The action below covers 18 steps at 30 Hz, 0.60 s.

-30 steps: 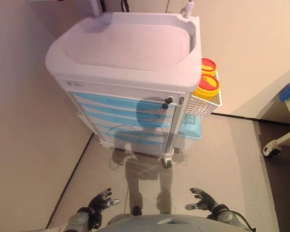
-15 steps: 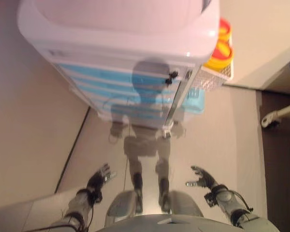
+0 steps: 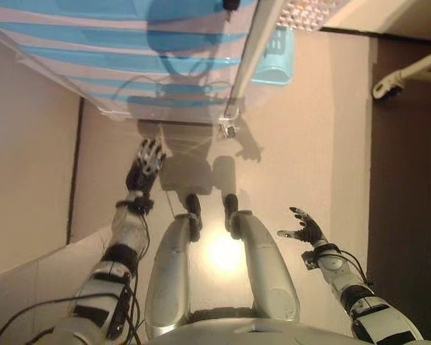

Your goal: Open the drawer and pick up the medicine

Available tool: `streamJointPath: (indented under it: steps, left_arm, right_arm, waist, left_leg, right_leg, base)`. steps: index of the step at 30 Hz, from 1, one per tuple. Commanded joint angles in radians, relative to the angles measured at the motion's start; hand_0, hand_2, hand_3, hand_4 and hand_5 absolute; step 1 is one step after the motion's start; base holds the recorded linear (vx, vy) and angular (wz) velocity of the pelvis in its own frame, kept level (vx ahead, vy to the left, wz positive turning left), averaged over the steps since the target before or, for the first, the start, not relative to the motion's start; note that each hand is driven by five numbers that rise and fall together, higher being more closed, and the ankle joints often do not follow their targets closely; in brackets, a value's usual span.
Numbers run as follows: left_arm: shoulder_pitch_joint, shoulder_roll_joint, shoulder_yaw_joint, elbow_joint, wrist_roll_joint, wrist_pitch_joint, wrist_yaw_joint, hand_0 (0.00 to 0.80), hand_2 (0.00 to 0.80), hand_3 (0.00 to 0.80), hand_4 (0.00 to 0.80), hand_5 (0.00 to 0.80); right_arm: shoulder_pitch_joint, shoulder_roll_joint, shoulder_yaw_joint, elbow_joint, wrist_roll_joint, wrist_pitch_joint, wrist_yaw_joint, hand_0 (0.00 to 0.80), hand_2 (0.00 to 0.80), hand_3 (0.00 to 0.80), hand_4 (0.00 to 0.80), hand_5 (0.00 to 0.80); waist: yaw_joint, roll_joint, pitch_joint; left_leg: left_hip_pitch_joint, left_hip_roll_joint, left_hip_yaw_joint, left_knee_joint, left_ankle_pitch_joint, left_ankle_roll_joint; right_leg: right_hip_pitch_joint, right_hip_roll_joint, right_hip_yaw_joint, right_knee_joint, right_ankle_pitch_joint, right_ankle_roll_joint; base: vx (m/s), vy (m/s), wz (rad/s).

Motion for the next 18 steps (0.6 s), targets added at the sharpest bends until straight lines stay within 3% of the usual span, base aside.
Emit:
streamJointPath:
  steps: [1, 10, 18]
  left_arm:
    - [0.017, 0.025, 0.038, -0.08, -0.169, -0.043, -0.079, 0.0, 0.0, 0.0, 0.0, 0.0]
    - [-0.29, 0.162, 0.111, -0.138, -0.502, 0.04, -0.102, 0.0, 0.0, 0.0, 0.0, 0.0]
    - [-0.483, 0.214, 0.091, -0.22, -0.644, 0.013, -0.184, 0.0, 0.0, 0.0, 0.0, 0.0]
  right_arm:
    - [0.078, -0.026, 0.065, -0.051, 0.026, 0.011, -0.018, 0.0, 0.0, 0.0, 0.0, 0.0]
    - [0.122, -0.055, 0.126, -0.121, 0.047, 0.017, -0.046, 0.0, 0.0, 0.0, 0.0, 0.0]
    - [0.147, -0.074, 0.168, -0.093, 0.038, -0.001, -0.061, 0.0, 0.0, 0.0, 0.0, 0.0]
  waist:
    - [-0.016, -0.007, -0.061]
    - [-0.091, -0.025, -0.039]
    - [-0.126, -0.014, -0.036]
  left_leg:
    - [0.024, -0.026, -0.018, -0.036, -0.084, 0.023]
    - [-0.054, -0.014, -0.004, 0.034, -0.11, 0.027]
    - [-0.071, -0.021, -0.005, 0.056, -0.118, 0.024]
  right_leg:
    - [-0.013, 0.006, -0.01, -0.044, 0.042, 0.057]
    - [-0.082, 0.036, 0.053, -0.064, 0.071, 0.042]
    - [-0.111, 0.053, 0.086, -0.04, 0.058, 0.025]
  base:
    - [0.035, 0.013, -0.16]
    - [0.035, 0.034, -0.2]
    - [0.022, 0.029, -0.06]
